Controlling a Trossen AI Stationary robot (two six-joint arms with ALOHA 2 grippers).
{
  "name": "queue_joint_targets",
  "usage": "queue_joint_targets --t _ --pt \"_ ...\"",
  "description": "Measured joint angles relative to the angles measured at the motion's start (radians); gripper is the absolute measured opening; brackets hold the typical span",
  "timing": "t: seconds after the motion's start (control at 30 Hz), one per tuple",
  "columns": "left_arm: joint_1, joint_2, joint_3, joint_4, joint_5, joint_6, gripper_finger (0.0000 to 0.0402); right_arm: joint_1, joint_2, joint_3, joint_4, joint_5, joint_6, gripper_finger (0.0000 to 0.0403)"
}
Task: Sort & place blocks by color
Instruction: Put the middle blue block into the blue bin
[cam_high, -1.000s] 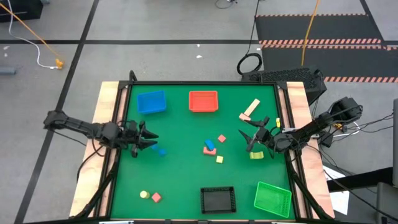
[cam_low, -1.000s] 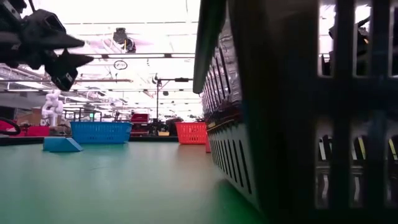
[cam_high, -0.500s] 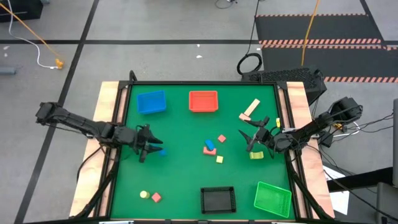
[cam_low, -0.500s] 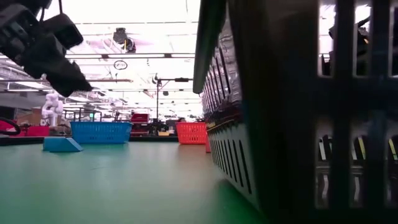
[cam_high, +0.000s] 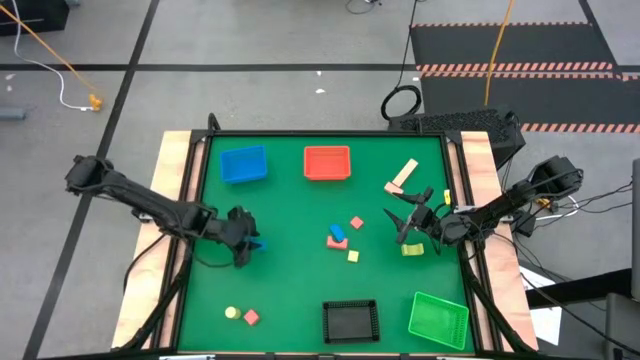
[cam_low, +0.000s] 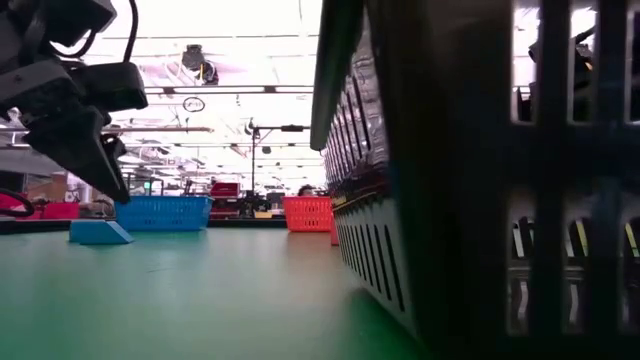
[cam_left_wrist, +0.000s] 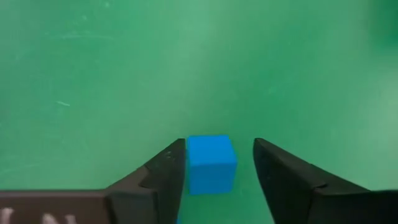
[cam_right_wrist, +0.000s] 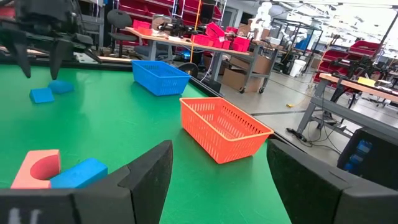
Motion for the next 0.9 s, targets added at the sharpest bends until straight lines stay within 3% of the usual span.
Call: queue_joint_targets --t 0.2,0.37,0.5,0.7,0.9 --pt "-0.091 0.162 0.059 -0.015 -0.093 -0.005 0.0265 0.0 0.0 0.0 0.0 0.0 0.0 0.0251" --pt "-0.146 0.255 0.069 -0.018 -0.221 -0.067 0.0278 0.0 0.0 0.0 0.0 0.0 0.0 0.0251" --pt "-0.152 0.303 0.071 -0.031 -0.224 -0.145 0.0248 0.0 0.0 0.0 0.0 0.0 0.0 0.0251" --pt "-0.152 0.329 0.074 -0.026 -0.187 -0.17 0.0132 0.0 0.0 0.0 0.0 0.0 0.0 0.0251" --pt "-0.145 0.277 0.078 -0.023 -0.148 -0.139 0.0131 0.0 0.0 0.0 0.0 0.0 0.0 0.0251"
